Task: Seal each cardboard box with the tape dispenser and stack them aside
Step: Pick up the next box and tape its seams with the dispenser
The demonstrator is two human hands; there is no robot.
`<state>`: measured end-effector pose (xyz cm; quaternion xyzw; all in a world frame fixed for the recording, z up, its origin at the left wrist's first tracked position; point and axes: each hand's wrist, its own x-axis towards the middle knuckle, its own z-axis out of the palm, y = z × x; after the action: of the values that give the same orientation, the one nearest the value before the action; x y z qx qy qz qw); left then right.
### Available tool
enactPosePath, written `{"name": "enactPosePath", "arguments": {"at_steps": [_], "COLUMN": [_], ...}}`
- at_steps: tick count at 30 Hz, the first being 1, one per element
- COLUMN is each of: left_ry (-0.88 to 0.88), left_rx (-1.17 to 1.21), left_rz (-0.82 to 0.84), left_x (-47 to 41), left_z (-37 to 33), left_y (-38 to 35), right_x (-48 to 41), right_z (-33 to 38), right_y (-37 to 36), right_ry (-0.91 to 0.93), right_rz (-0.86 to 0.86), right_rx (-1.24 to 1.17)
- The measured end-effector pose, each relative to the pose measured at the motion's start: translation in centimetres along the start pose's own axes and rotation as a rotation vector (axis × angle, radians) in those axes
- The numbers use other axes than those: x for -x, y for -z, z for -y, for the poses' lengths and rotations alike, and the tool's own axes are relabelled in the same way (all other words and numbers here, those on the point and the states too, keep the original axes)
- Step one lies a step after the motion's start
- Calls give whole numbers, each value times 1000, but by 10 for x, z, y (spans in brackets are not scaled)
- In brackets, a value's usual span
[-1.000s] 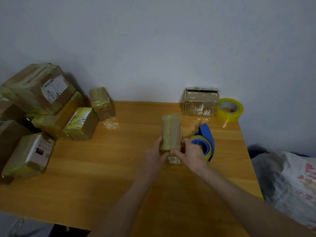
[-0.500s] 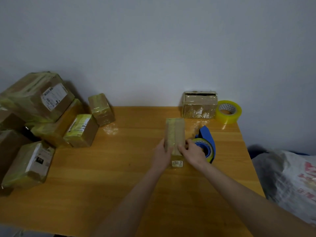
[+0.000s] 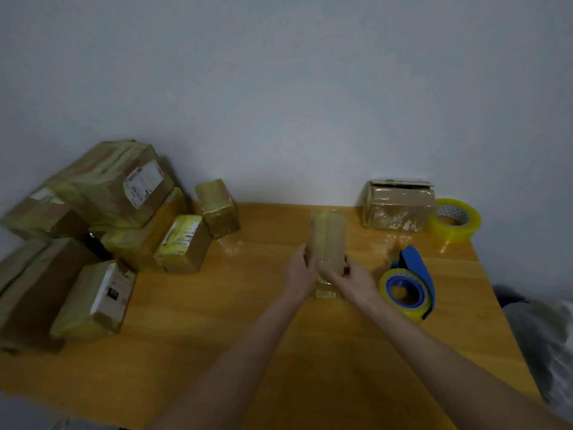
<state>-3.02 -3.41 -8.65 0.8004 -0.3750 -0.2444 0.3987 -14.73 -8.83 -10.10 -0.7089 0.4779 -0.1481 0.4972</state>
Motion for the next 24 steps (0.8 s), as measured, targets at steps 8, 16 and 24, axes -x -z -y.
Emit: {"name": "enactPosePath", "arguments": {"at_steps": [8,16,24], "left_ry": [30,94,6], "left_rx": [-242,-242,-361], "left_rz": [-247,-188,16], "left_x": [6,-20,-51], "left_z": [40,92,142], "left_y": [104,177,240], "right_x": [-9,-24,-48], "right_z": [74,124,156], "right_y": [-88,-164,-250], "right_ry": [152,109,-47], "right_rz": [163,139,15], "right_rx": [-211,-65,144]}}
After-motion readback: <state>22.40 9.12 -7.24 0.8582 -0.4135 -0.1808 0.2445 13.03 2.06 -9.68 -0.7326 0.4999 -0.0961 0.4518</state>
